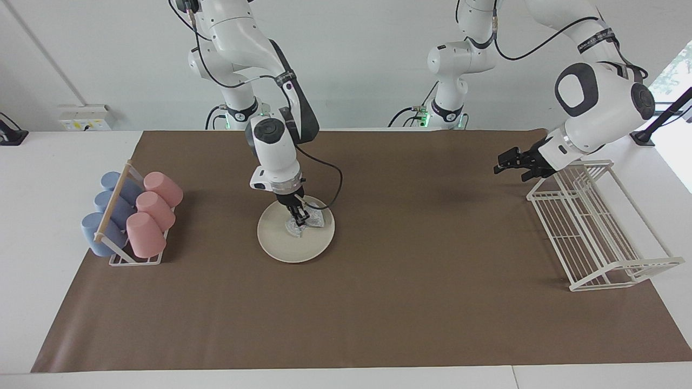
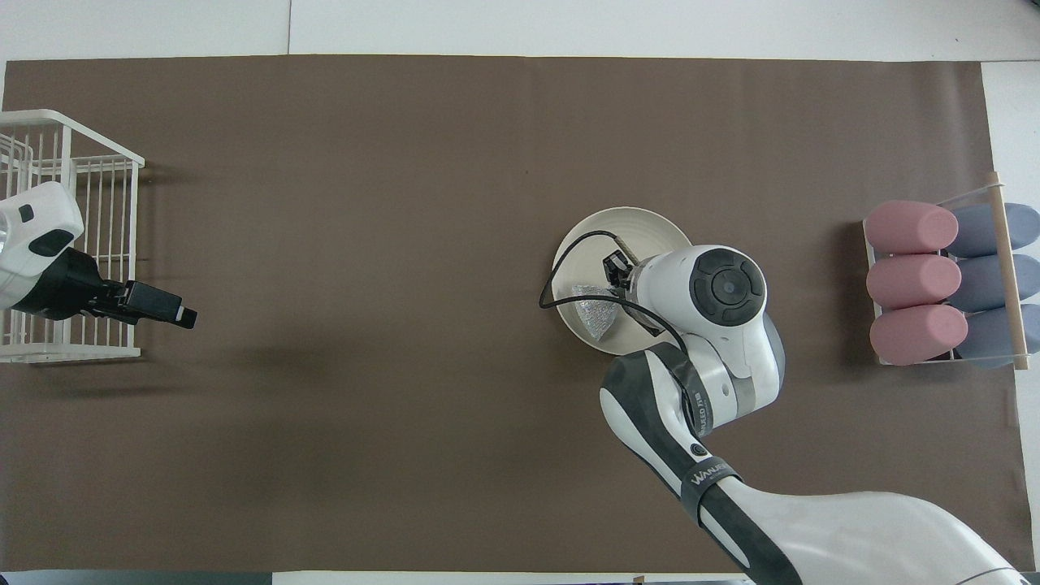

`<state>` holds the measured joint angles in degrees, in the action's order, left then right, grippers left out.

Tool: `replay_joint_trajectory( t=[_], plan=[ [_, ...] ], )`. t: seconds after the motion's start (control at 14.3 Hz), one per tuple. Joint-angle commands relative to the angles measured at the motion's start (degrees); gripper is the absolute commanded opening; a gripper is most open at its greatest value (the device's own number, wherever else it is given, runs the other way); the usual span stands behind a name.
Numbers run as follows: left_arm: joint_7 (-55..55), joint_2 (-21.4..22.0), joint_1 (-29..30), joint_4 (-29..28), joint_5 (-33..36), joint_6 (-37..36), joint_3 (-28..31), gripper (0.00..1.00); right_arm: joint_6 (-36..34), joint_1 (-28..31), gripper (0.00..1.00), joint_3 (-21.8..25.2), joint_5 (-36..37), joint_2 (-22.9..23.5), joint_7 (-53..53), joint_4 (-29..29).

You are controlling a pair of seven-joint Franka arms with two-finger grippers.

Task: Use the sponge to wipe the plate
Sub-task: 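Rub the sponge across the plate surface with the right gripper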

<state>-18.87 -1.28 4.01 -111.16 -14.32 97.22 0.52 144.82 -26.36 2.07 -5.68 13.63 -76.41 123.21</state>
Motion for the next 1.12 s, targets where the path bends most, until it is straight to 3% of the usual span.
replay_joint_trajectory(
  t=[0.0, 0.49, 0.7, 1.05],
  plan=[
    [1.38, 0.84, -0.58, -0.2, 1.4, 1.22, 0.1, 1.0, 1.78, 1.92, 0.0, -0.14, -1.0, 0.26, 3.0, 0.98],
    [3.91, 0.84, -0.84, -0.2, 1.4, 1.48, -0.25, 1.0, 2.04, 8.69, 0.0, -0.14, -1.0, 0.61, 15.41, 0.98],
    [8.31, 1.36, -3.21, 0.07, 1.31, 1.83, -0.34, 1.0, 1.96, 7.12, 0.0, -0.23, -1.09, 0.53, 13.32, 0.98],
    [10.25, 1.46, -4.36, -0.37, 1.31, 5.97, -0.34, 1.0, 2.13, 1.23, 0.0, -0.23, -2.05, 0.35, 0.58, 0.98]
  ],
)
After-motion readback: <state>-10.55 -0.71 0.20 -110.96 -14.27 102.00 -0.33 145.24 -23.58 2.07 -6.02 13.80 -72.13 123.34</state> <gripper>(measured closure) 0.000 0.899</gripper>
